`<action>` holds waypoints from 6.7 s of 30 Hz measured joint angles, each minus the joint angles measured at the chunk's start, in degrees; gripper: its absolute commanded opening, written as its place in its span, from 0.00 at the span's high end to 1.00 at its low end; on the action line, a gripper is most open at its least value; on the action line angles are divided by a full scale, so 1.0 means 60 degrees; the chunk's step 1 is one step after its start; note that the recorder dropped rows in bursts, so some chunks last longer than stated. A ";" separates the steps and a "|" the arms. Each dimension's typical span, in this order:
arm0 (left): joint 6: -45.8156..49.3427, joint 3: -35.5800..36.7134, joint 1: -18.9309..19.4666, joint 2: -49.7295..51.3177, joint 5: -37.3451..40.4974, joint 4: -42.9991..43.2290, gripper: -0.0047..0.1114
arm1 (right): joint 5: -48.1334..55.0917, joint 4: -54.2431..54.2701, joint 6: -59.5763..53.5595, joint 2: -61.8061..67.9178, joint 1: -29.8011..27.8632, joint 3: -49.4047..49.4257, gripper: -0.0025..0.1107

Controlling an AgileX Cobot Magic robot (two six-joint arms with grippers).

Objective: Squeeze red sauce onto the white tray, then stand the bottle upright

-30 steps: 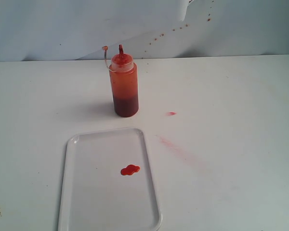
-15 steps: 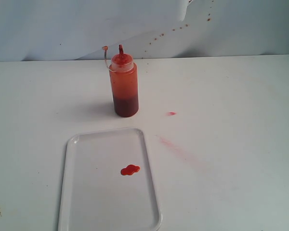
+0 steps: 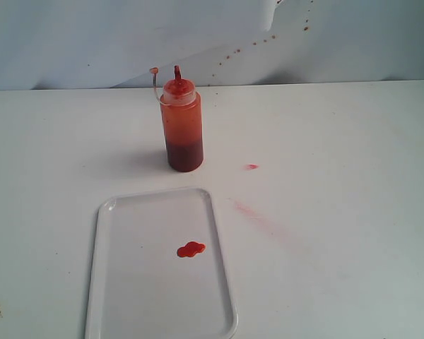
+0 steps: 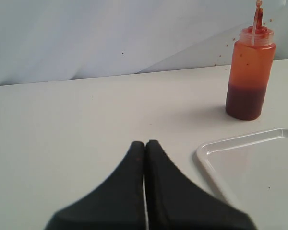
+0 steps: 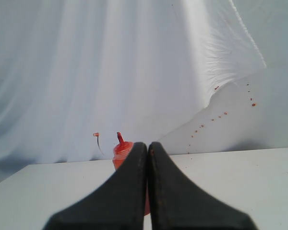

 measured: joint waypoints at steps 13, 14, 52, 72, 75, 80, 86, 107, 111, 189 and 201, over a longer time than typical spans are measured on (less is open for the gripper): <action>0.0000 0.0000 0.0000 0.0000 0.0000 0.0000 0.96 | 0.0000 0.0000 0.0000 0.0000 0.0000 0.0000 0.98; 0.0000 0.0000 0.0000 0.0000 0.0000 0.0000 0.96 | 0.0000 0.0000 0.0000 0.0000 0.0000 0.0000 0.98; 0.0000 0.0000 0.0000 0.0000 -0.0021 0.0019 0.96 | 0.0143 0.0000 0.0000 -0.0686 -0.1062 0.0000 0.98; 0.0000 0.0000 0.0000 0.0000 -0.0021 0.0019 0.96 | 0.0143 0.0899 0.0000 -0.0686 -0.3932 0.0000 0.98; 0.0000 0.0000 0.0000 0.0000 -0.0021 0.0019 0.96 | 0.0143 0.0899 0.0000 -0.0686 -0.3932 0.0000 0.98; 0.0017 0.0000 0.0000 0.0000 -0.0021 0.0019 0.96 | 0.0143 0.1237 0.0000 -0.0686 -0.3932 0.0000 0.98; 0.0017 0.0000 0.0000 0.0000 -0.0021 0.0019 0.96 | 0.0640 0.2324 -0.1359 -0.0686 -0.3932 0.0000 0.98; 0.0017 0.0000 0.0000 0.0000 -0.0021 0.0019 0.96 | 0.0873 0.6969 -1.0311 -0.0686 -0.3932 0.0421 0.98; 0.0017 0.0000 0.0000 0.0000 -0.0021 0.0019 0.96 | 0.0824 0.7032 -1.0454 -0.0686 -0.3932 0.0892 0.98; 0.0035 0.0000 0.0000 0.0000 -0.0021 0.0019 0.96 | 0.1996 0.7240 -0.9924 -0.0686 -0.3932 0.1884 0.98; 0.0035 0.0000 0.0000 0.0000 -0.0021 0.0019 0.96 | 0.1996 0.7240 -0.9924 -0.0686 -0.3932 0.1884 0.98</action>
